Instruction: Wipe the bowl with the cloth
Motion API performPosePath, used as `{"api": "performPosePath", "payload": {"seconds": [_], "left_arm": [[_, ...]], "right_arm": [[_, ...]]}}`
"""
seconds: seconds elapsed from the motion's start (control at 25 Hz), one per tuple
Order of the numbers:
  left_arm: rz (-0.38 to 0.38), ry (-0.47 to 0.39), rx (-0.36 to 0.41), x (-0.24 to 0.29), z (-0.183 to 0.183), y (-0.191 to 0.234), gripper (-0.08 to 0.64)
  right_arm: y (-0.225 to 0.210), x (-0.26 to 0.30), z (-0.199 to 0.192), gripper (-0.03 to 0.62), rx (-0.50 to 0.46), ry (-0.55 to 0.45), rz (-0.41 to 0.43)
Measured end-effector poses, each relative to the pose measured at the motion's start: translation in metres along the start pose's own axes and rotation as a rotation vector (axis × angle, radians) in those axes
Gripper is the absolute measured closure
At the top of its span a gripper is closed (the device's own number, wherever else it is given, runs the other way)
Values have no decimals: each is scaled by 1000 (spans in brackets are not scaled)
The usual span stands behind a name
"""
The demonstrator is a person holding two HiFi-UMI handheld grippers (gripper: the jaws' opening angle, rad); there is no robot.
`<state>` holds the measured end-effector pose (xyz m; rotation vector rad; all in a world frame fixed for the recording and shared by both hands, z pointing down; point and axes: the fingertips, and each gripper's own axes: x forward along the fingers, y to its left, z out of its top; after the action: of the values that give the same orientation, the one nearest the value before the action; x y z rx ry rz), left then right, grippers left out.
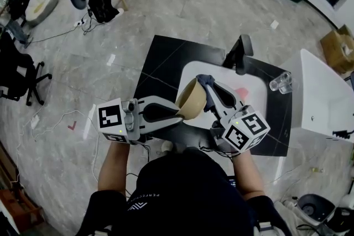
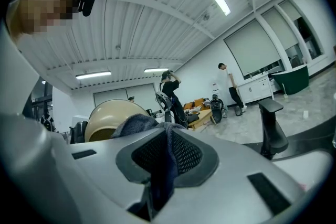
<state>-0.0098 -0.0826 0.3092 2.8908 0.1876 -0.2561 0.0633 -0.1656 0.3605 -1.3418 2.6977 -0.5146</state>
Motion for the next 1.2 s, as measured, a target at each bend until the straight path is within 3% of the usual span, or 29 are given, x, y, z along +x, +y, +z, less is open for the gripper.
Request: {"api": "performPosePath", "payload": {"seconds": [0.4, 1.0, 1.2], "left_arm": [[44, -123, 3, -2, 19, 8, 538], [222, -241, 9, -12, 28, 40, 540], [306, -259, -31, -19, 27, 53, 540]], "right_arm": [[8, 2, -8, 534, 8, 15, 20], [32, 8, -27, 535, 0, 66, 82], [42, 10, -31, 535, -1, 77, 103]]}}
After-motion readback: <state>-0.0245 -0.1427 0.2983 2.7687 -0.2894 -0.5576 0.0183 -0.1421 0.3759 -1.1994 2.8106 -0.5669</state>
